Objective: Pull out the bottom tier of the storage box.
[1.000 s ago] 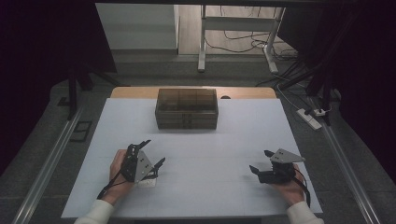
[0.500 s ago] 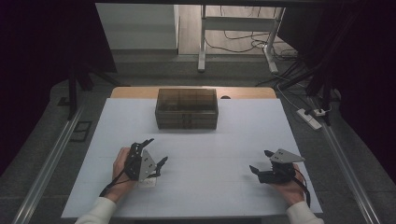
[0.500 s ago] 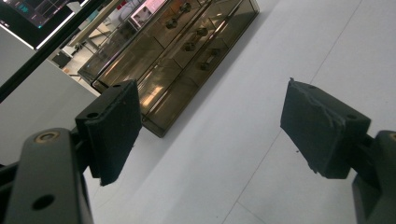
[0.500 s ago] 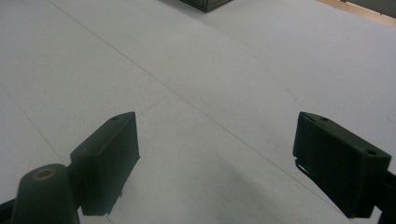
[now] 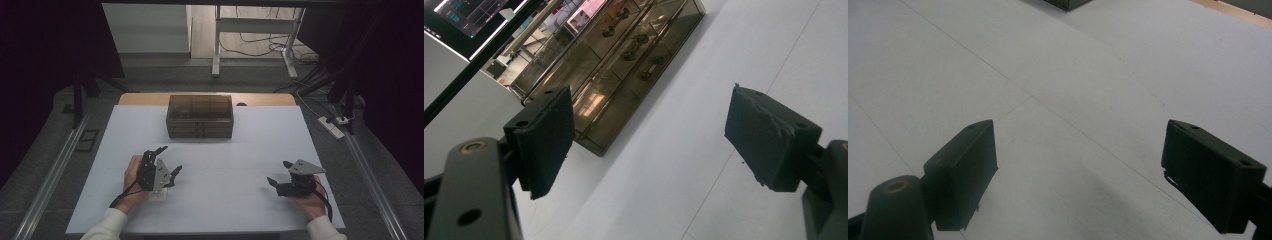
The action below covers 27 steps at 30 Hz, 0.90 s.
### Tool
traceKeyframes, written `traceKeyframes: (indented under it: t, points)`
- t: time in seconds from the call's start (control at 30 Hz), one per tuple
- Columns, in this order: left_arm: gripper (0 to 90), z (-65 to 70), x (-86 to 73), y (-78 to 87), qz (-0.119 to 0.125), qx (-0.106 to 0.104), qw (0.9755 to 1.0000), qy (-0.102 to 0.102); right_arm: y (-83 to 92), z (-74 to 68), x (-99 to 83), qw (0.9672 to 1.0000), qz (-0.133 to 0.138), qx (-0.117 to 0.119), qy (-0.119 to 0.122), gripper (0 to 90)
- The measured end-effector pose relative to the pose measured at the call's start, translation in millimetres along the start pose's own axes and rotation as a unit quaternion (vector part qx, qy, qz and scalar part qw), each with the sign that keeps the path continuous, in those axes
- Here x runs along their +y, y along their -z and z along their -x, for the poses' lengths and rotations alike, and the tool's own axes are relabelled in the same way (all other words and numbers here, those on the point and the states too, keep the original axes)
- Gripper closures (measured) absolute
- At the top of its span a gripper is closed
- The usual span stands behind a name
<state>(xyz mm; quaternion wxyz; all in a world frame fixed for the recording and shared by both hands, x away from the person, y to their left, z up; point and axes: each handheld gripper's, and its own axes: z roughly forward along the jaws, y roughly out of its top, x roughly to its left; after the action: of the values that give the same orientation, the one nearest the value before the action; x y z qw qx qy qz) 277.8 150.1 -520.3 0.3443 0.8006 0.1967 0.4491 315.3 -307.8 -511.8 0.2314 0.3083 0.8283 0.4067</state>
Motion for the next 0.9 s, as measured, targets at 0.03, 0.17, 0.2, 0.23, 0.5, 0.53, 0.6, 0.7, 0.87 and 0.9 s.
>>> traceKeyframes:
  t: [0.03,0.17,0.2,0.23,0.5,0.53,0.6,0.7,0.87,0.9]
  points:
    - [20.0,0.0,0.5,-0.7,0.001,0.001,1.0,-0.002,0.1,0.1,0.0,1.0,-0.001,0.0,0.001,14.1]
    - [20.0,0.0,2.2,-2.5,0.001,0.004,1.0,-0.005,0.1,0.1,0.0,1.0,-0.001,-0.001,0.001,14.1]
    - [20.0,-0.1,2.7,-3.1,0.002,0.004,1.0,-0.005,0.0,0.0,-0.1,1.0,0.0,0.0,0.0,14.1]
    - [20.0,-0.2,3.0,-3.4,0.001,0.005,1.0,-0.005,0.0,0.0,0.0,1.0,0.0,0.0,0.0,14.1]
    - [20.4,-1.8,4.9,-8.2,0.002,0.009,1.0,-0.002,0.0,0.2,0.1,1.0,0.001,0.001,0.001,14.3]
    - [20.4,-1.8,5.0,-9.0,0.002,0.01,0.9999,-0.001,-0.2,0.0,0.1,1.0,0.002,0.0,0.0,14.3]
    - [20.4,-1.9,5.4,-10.0,0.002,0.01,0.9999,-0.003,-0.1,0.0,0.1,1.0,0.001,0.001,0.001,14.3]
    - [20.5,-1.7,6.3,-11.2,0.003,0.01,0.9999,-0.007,-0.1,0.1,0.0,1.0,0.001,0.0,0.001,14.3]
    - [20.8,-0.5,7.3,-13.2,0.002,0.011,0.9998,-0.016,-0.3,-0.4,-0.1,1.0,0.0,0.0,0.002,14.3]
    - [20.9,-0.3,7.5,-13.9,0.002,0.01,0.9998,-0.018,-0.3,-0.4,-0.1,1.0,0.0,0.0,0.002,14.3]
